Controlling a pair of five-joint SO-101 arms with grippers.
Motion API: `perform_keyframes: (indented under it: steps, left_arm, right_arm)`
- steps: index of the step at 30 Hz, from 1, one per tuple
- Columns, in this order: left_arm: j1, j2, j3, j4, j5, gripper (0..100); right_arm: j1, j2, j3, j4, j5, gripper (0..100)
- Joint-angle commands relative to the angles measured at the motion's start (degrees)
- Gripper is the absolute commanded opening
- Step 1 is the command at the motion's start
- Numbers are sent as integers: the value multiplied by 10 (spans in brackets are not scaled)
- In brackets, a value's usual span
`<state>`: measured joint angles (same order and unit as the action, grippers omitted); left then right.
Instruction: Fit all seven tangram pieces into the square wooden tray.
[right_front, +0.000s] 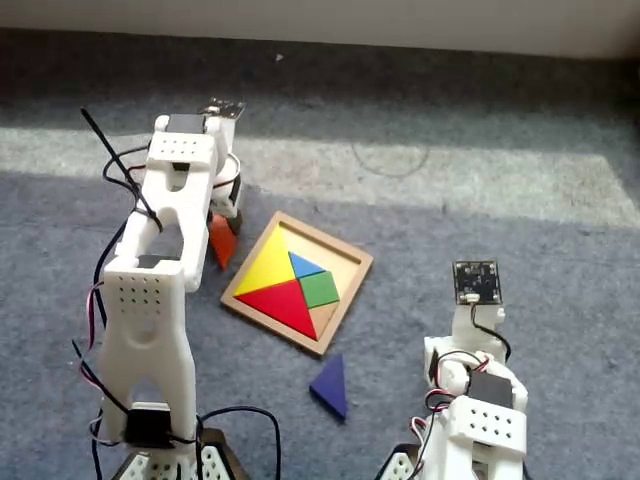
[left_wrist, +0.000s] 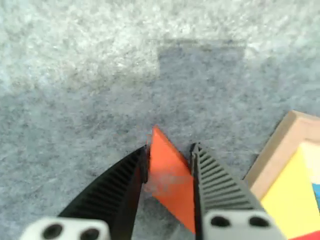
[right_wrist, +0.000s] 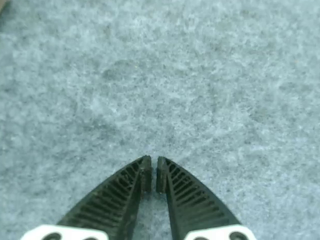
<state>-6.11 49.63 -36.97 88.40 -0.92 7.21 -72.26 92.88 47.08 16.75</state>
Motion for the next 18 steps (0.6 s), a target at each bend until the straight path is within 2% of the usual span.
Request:
perform_keyframes:
  steps: [1, 9, 18]
  left_arm:
    - [0, -3, -18, -2, 3, 104]
    - [1, -6, -18, -2, 2, 7]
    - [-2, -8, -18, 2, 4, 5]
  right_arm:
    - [7, -5, -1, -7, 7, 35]
    - [4, -5, -3, -9, 8, 35]
    - [7, -5, 0, -7, 29, 35]
